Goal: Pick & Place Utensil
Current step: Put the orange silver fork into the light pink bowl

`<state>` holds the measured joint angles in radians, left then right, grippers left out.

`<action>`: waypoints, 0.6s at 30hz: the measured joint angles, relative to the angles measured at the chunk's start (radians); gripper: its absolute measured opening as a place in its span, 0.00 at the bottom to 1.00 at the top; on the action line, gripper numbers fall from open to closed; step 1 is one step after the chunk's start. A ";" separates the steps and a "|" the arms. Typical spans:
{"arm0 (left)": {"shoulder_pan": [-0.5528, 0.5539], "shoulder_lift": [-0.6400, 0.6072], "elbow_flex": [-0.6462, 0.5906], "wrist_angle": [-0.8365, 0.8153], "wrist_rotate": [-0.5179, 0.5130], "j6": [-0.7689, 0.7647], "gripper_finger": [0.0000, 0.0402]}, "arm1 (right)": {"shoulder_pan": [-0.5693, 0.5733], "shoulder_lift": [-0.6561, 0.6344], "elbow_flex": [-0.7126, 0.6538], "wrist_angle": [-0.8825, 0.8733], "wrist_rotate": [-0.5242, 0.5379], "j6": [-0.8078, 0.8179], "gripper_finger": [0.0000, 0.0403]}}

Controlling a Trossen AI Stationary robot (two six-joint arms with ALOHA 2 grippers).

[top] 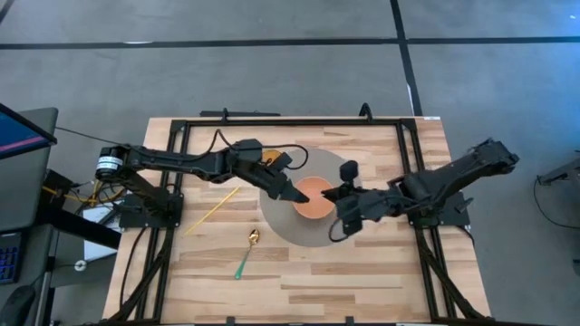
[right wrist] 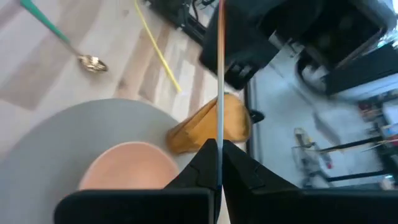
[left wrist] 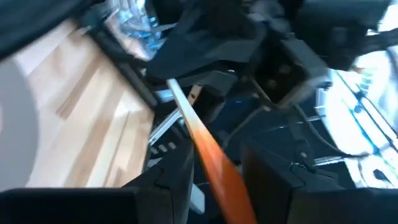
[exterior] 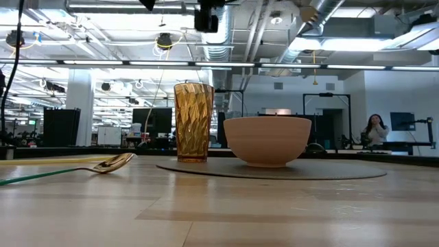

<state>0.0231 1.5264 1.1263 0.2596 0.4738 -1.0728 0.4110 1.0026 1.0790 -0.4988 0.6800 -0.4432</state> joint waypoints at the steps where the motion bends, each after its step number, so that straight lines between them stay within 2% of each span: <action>1: 0.000 -0.004 0.000 0.022 0.001 0.003 0.33 | 0.006 -0.014 0.000 -0.029 -0.003 0.027 0.00; 4: 0.002 -0.017 0.002 0.090 -0.001 0.023 0.33 | 0.023 -0.044 -0.001 -0.112 -0.004 0.098 0.00; 8: 0.000 -0.045 0.000 0.101 0.002 0.076 0.33 | 0.045 -0.065 -0.003 -0.157 -0.002 0.161 0.00; 13: 0.001 -0.115 0.000 0.104 0.000 0.208 0.33 | 0.093 -0.081 -0.003 -0.139 -0.002 0.125 0.00; 18: 0.001 -0.192 0.000 0.100 0.035 0.379 0.33 | 0.141 -0.117 -0.003 -0.044 -0.003 0.089 0.00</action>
<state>0.0242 1.3345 1.1267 0.3599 0.5085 -0.6936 0.5516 0.8853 1.0763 -0.5430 0.6773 -0.3542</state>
